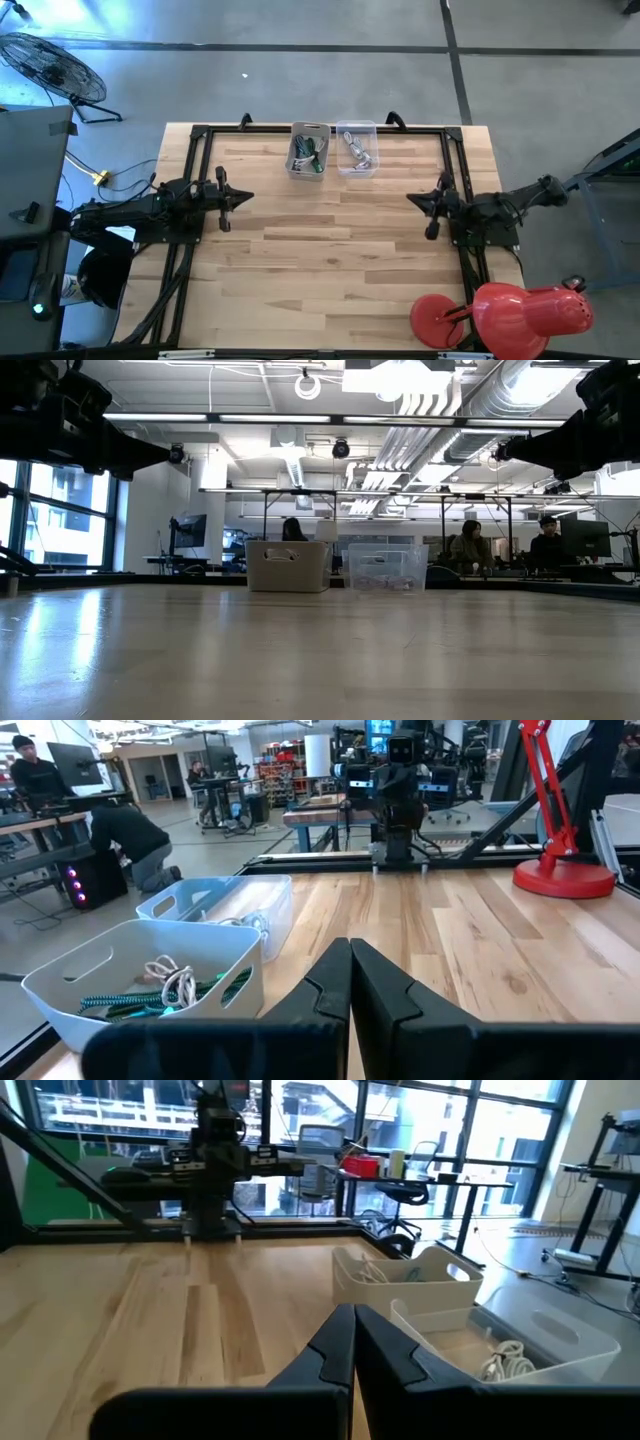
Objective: Pick & Place USB Port
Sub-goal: Return to Home Position
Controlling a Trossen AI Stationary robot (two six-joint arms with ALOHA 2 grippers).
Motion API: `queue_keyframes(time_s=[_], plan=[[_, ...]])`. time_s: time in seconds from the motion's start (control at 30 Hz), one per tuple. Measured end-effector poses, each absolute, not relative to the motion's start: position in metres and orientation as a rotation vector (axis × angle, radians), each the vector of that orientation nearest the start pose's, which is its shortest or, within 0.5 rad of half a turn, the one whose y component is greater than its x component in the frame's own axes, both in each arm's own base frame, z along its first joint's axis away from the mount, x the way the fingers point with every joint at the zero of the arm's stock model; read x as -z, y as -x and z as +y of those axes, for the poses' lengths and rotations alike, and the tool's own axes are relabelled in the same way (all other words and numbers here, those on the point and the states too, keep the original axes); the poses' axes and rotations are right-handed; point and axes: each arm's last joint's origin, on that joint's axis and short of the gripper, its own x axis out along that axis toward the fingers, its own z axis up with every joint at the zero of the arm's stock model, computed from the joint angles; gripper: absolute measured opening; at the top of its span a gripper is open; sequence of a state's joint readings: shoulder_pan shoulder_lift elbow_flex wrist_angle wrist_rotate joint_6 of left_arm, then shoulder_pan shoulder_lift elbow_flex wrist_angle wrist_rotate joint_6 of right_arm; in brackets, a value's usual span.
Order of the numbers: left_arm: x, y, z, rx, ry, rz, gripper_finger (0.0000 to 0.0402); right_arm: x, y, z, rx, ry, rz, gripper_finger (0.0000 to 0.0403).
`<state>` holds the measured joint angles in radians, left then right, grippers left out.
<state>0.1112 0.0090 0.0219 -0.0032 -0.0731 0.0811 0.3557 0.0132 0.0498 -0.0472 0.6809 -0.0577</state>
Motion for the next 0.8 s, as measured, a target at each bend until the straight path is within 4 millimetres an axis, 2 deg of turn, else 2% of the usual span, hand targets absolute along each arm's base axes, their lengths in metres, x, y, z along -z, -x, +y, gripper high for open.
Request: queue_keyframes(time_s=[0.33,0.5,0.8], plan=[[-0.170,-0.096,0.013,-0.183,-0.081,-0.002,0.0001,-0.175,-0.094,-0.002,0.321,0.044,0.017,0.0000],[-0.170,-0.096,0.013,-0.181,-0.081,-0.002,0.0001,-0.172,-0.097,-0.008,0.293,0.034,-0.043,0.0000],[-0.169,-0.096,0.011,-0.106,-0.081,0.000,0.0001,-0.162,-0.102,-0.022,0.322,-0.029,0.059,0.0000]])
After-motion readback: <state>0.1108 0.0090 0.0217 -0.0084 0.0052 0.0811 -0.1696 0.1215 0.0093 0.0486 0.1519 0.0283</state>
